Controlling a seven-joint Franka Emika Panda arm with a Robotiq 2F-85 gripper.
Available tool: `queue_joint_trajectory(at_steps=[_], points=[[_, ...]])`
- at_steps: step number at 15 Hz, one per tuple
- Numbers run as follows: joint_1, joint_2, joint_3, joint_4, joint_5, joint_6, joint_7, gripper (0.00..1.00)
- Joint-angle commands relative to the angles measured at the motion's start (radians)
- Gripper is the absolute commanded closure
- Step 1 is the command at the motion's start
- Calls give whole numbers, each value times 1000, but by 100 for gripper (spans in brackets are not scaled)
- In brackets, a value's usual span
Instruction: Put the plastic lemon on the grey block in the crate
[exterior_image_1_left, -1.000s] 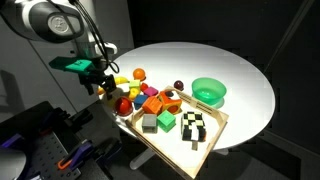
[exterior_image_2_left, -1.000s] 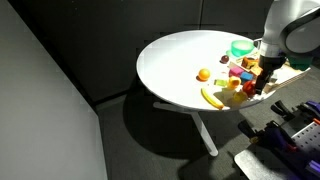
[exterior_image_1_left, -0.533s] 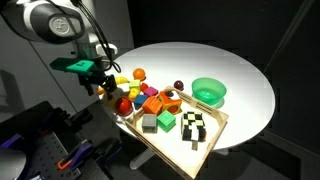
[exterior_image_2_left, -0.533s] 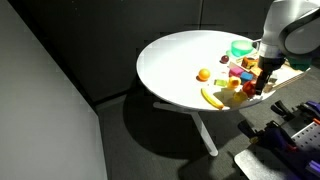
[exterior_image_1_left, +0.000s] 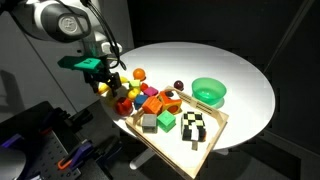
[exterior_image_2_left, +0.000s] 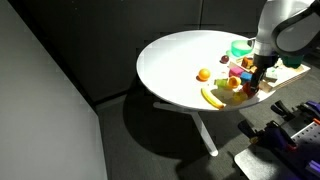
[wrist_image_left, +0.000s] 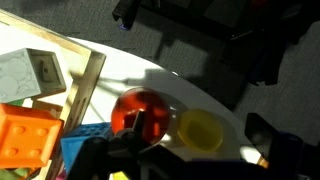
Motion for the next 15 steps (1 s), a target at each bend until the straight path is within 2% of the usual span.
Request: queue_joint_trajectory(at_steps=[1, 15], points=[[4, 23, -4, 36, -28, 1, 6, 0], [48, 32, 22, 50, -29, 3, 12, 0]])
